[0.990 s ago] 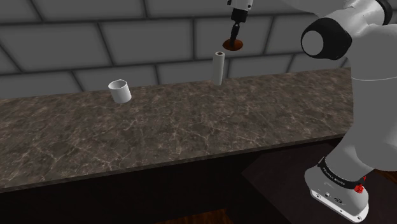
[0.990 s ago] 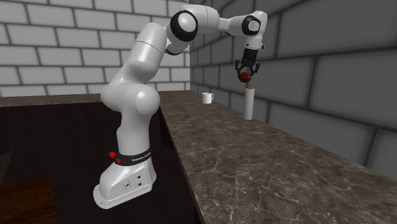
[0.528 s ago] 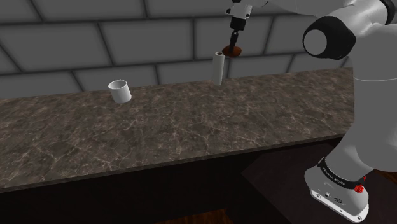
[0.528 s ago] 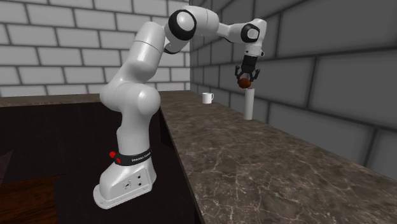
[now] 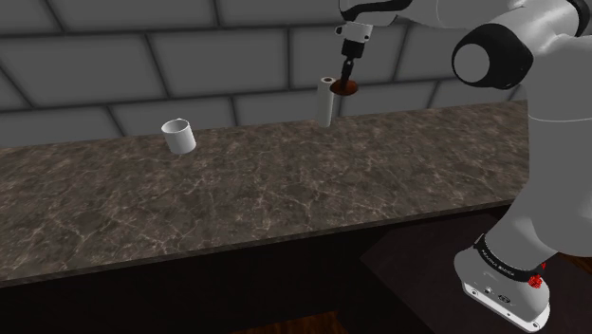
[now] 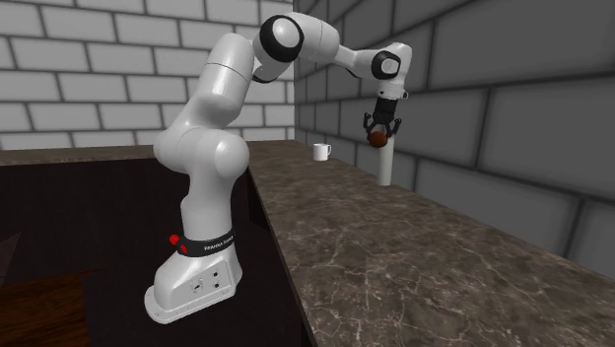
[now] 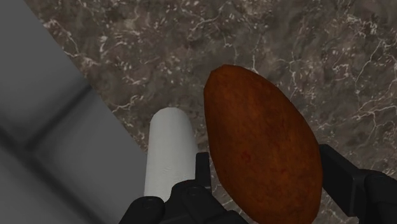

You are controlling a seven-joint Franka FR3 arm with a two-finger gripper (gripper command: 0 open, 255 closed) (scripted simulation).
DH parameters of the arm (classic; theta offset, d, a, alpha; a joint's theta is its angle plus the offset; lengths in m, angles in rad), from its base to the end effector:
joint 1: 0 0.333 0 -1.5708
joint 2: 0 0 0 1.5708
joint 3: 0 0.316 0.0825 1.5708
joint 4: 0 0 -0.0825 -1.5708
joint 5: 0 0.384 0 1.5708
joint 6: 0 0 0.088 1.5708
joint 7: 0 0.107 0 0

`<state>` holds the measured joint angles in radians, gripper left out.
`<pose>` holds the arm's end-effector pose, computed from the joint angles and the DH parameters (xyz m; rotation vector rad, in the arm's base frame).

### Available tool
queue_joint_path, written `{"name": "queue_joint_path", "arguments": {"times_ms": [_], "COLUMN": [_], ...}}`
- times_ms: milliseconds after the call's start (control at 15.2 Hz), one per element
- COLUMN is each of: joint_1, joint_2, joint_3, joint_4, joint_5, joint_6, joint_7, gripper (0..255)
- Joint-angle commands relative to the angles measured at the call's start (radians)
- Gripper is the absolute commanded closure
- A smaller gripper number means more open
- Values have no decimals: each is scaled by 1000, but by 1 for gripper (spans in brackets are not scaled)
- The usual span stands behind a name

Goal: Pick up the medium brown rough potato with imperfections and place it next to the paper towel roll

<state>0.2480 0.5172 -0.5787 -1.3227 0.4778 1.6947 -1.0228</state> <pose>0.6828 -0.1011 0.4686 -2.7821 -0.9677 -0.1059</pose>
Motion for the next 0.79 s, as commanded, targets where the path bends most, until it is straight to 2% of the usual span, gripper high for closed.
{"name": "queue_joint_path", "arguments": {"times_ms": [0, 726], "joint_1": [7, 19], "joint_2": [-2, 25], "joint_3": [1, 12], "joint_4": [-31, -141], "joint_5": [1, 25], "joint_6": [28, 154], "joint_7": [-7, -46], "gripper": [255, 255]}}
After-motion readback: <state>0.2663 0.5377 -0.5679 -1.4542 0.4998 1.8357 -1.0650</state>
